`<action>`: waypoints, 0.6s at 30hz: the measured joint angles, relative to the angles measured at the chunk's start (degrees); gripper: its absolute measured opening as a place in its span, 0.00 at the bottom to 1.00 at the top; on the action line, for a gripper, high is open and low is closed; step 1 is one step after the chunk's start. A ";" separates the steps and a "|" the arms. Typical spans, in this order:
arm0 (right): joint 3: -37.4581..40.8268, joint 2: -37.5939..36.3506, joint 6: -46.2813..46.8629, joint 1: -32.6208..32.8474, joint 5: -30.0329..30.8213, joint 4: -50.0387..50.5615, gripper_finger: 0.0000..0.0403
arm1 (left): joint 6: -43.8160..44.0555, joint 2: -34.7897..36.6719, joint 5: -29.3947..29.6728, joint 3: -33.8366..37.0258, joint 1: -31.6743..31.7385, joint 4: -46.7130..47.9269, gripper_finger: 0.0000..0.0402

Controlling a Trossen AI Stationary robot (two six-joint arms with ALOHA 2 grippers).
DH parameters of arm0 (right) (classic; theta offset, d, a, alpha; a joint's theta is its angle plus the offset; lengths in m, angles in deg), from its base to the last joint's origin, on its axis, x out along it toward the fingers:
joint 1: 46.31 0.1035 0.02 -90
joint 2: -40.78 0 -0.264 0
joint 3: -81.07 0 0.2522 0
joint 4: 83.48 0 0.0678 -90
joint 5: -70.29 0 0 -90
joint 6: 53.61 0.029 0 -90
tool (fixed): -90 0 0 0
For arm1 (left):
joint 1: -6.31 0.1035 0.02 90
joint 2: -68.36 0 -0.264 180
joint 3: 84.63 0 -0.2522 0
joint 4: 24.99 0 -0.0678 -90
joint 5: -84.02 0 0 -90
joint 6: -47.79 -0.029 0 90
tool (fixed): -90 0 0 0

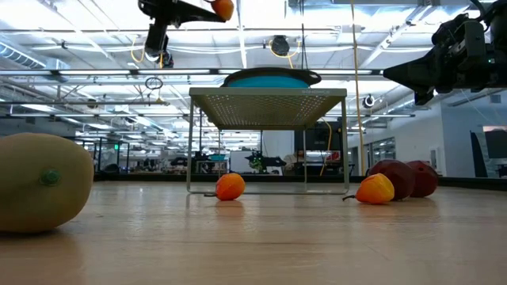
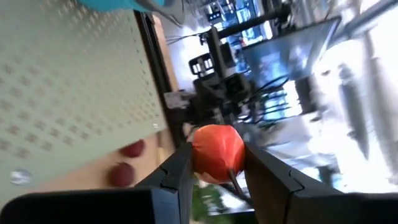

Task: Pick & Place Fruit
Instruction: Put the pear into the blue strainer bowl on the shelf

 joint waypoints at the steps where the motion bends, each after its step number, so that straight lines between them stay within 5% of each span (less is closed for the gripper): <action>1: 0.00 0.02 0.00 0.00 0.00 0.00 0.00 | 1.42 0.00 -0.43 0.00 0.39 -0.59 0.29; 8: 0.00 0.02 0.00 0.00 0.00 0.02 0.00 | 1.68 0.00 -0.63 0.00 3.46 -7.16 0.29; 18: 0.00 0.02 0.00 -0.01 0.00 0.02 0.00 | -8.67 0.02 -2.89 -0.02 8.51 -12.55 0.29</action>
